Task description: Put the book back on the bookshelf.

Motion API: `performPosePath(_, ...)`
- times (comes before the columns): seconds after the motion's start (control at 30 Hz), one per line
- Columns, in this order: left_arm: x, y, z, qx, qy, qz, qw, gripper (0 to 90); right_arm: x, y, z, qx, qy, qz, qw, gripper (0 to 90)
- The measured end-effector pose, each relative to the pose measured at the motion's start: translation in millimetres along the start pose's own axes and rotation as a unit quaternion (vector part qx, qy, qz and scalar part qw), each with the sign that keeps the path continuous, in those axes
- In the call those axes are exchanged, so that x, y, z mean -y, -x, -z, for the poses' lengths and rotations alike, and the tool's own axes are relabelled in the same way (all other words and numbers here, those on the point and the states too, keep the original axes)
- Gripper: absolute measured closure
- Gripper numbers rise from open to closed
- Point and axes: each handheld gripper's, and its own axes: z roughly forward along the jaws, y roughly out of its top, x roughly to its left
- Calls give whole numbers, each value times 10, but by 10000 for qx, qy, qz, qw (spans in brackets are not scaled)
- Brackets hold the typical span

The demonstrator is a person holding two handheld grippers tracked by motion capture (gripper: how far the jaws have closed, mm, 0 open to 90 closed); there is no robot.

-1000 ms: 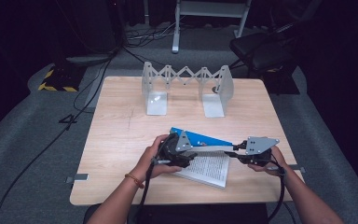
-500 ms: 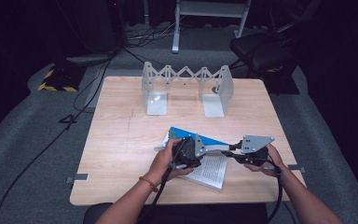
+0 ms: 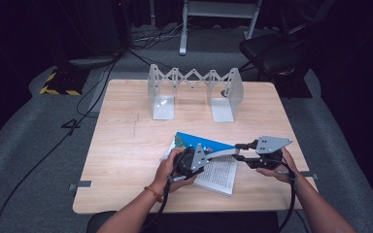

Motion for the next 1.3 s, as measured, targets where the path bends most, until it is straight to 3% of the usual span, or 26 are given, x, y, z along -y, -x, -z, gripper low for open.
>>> performPosePath(0.13,57,-71,103,-85,363,170,9992,761,249,201,53,480,-72,-568,9972,469)
performPosePath(0.23,87,-130,166,-81,529,342,9980,763,483,311,-26,539,-273,-953,9936,443)
performPosePath(0.3,95,-149,187,-68,567,365,9977,764,540,332,-58,493,-332,-1091,9923,432)
performPosePath(0.37,110,-174,210,-45,615,439,9971,764,621,323,-193,373,-606,-1050,9919,415)
performPosePath(0.47,131,-196,241,9,681,461,9966,763,678,311,-307,244,-676,-1193,9903,413)
performPosePath(0.53,137,-208,255,46,686,475,9965,763,689,308,-350,109,-648,-1332,9889,400)
performPosePath(0.77,138,-213,260,30,729,487,9961,762,672,187,-539,-40,-608,-1304,9896,417)
performPosePath(0.8,142,-210,257,17,736,473,9962,762,664,167,-543,-20,-461,-1295,9905,437)
performPosePath(0.9,145,-250,275,35,842,596,9947,763,650,173,-498,-31,-138,-1463,9891,453)
performPosePath(1.0,123,-279,279,37,892,603,9942,763,637,209,-393,-3,313,-1696,9850,478)
performPosePath(1.1,78,-267,269,142,955,611,9935,762,587,229,-305,60,502,-1764,9830,492)
performPosePath(1.23,57,-309,362,291,1181,778,9895,761,466,236,-264,15,783,-1741,9816,501)
performPosePath(1.3,61,-314,380,322,1221,810,9887,760,367,197,-280,46,797,-1591,9840,502)
